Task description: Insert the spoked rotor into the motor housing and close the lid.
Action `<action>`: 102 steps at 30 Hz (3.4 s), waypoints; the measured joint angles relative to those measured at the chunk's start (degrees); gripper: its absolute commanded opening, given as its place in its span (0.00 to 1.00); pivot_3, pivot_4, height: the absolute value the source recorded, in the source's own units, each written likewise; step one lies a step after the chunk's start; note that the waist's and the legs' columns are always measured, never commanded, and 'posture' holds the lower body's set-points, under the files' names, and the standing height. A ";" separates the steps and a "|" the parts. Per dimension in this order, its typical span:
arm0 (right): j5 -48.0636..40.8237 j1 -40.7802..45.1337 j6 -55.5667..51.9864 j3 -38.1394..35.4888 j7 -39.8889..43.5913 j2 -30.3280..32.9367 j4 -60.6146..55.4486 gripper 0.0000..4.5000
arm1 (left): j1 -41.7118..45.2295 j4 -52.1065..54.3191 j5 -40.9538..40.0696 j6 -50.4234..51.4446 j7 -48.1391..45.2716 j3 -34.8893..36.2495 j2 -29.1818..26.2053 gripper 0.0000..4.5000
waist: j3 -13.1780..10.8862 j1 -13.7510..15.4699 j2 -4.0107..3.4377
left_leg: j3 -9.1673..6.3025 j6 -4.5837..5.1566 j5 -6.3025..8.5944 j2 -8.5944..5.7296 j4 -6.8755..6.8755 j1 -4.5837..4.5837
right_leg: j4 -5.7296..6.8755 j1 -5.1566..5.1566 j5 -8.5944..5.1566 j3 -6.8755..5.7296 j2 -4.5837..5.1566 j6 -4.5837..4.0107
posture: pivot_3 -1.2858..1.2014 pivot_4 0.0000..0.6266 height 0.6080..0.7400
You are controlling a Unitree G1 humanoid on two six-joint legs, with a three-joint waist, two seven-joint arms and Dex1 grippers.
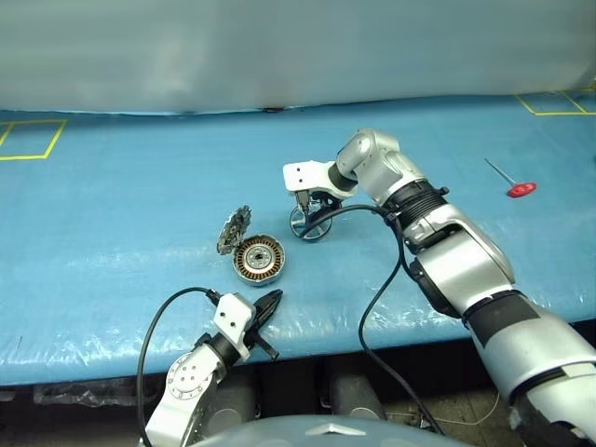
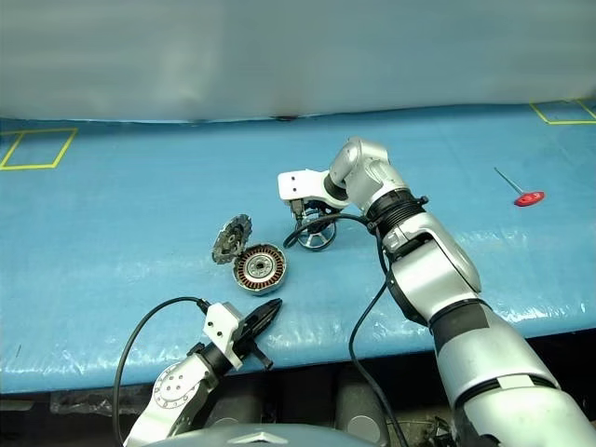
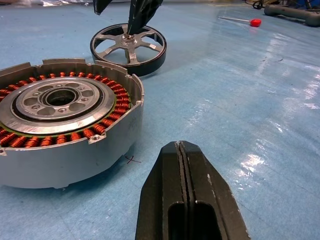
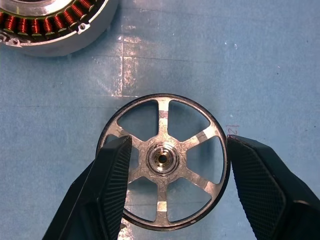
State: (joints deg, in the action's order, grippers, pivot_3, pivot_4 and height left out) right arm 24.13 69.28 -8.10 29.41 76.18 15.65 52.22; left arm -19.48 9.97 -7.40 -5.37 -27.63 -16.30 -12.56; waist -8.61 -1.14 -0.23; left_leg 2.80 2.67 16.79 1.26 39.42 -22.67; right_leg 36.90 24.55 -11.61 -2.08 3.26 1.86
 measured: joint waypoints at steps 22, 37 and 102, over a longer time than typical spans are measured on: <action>0.27 -1.98 0.48 1.21 -2.44 -0.13 3.34 0.71 | -0.53 0.01 0.01 -0.06 0.17 0.03 0.39 0.00 | 0.00 -0.05 0.00 | 0.02 0.00 0.00 -0.01 0.00 0.00 | 0.00 0.00 0.00 0.00 -0.01 0.01 | 0.52 0.24 1.00; 1.11 -0.04 1.94 1.56 -5.09 -0.72 7.11 0.38 | -1.05 0.00 0.07 -0.33 0.50 0.01 1.21 0.00 | 0.00 -0.15 0.00 | 0.02 0.00 0.00 0.00 0.00 0.02 | 0.00 -0.01 0.01 0.01 -0.01 0.01 | 0.52 0.24 1.00; -18.89 -26.88 -13.45 -8.26 -8.89 9.47 -52.45 0.38 | 0.30 0.21 0.66 -1.83 3.73 2.93 1.58 0.00 | 0.00 0.45 0.04 | -0.09 0.02 0.00 0.02 0.13 -0.02 | 0.01 -0.05 0.02 -0.07 -0.04 0.05 | 0.52 0.24 1.00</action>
State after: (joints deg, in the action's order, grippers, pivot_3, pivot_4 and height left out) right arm 5.24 42.41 -21.55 21.14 67.29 25.12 -0.22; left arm -19.18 10.19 -6.74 -7.20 -23.91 -13.37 -10.98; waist -8.61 -0.69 -0.19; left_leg 2.71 2.69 16.79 1.27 39.55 -22.69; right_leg 36.91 24.50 -11.59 -2.15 3.22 1.91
